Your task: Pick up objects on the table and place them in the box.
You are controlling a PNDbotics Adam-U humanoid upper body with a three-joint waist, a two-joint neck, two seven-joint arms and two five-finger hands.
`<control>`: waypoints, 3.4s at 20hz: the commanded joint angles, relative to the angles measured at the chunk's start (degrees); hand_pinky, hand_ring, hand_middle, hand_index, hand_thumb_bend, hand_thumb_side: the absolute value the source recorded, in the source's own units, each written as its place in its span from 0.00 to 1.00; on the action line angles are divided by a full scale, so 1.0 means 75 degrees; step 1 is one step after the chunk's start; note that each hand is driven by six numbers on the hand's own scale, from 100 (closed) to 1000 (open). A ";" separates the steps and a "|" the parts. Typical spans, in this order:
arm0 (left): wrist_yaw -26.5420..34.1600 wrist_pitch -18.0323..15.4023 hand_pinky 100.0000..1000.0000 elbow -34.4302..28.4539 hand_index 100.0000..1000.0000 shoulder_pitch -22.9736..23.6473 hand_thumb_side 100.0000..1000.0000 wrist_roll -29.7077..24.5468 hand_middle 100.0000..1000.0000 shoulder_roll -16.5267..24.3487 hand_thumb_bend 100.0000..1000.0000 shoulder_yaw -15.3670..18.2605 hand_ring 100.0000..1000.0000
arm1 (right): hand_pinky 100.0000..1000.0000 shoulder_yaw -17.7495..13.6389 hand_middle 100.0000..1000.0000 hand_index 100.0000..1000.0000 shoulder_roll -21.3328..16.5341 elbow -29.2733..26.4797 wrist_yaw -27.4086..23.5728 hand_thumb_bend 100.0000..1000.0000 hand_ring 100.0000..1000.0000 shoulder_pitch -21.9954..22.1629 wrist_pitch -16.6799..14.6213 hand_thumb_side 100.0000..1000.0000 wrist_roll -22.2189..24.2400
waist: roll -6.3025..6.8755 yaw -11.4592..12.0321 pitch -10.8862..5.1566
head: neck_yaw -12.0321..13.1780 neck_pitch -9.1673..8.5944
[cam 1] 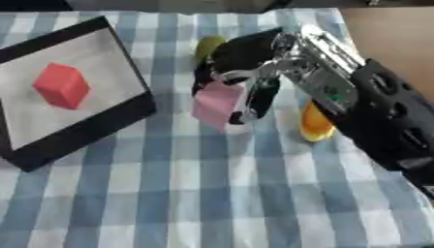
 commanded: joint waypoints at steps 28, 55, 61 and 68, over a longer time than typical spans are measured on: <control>0.0647 -0.0347 0.81 -0.1026 0.85 -0.0811 0.79 0.1191 0.79 0.1229 0.00 0.0832 0.88 | 0.80 -0.0726 0.43 0.52 0.0797 0.1323 0.1386 0.10 0.62 -0.1985 0.0161 0.00 -0.0595 | 0.0107 0.1290 -0.0110 | -0.1494 -0.0013; 0.0352 -0.0409 0.81 -0.1159 0.85 -0.1400 0.78 0.1238 0.79 0.0992 0.00 0.1043 0.88 | 0.78 -0.0736 0.44 0.53 0.1959 0.3410 0.3202 0.09 0.60 -0.1709 0.0283 0.00 -0.3208 | -0.0166 0.2765 0.0110 | -0.2917 -0.0013; 0.0374 -0.0402 0.81 -0.1111 0.85 -0.1381 0.78 0.1181 0.78 0.0887 0.00 0.1021 0.88 | 0.77 -0.0729 0.44 0.54 0.2132 0.3758 0.3471 0.09 0.60 -0.1504 0.0190 0.00 -0.3316 | -0.0186 0.2822 0.0152 | -0.2991 -0.0013; 0.0387 -0.0408 0.81 -0.1082 0.85 -0.1333 0.79 0.1184 0.78 0.0862 0.00 0.1032 0.88 | 0.77 -0.0774 0.47 0.57 0.2183 0.4033 0.3680 0.12 0.62 -0.1388 0.0132 0.00 -0.3403 | -0.0216 0.2854 0.0205 | -0.3085 -0.0013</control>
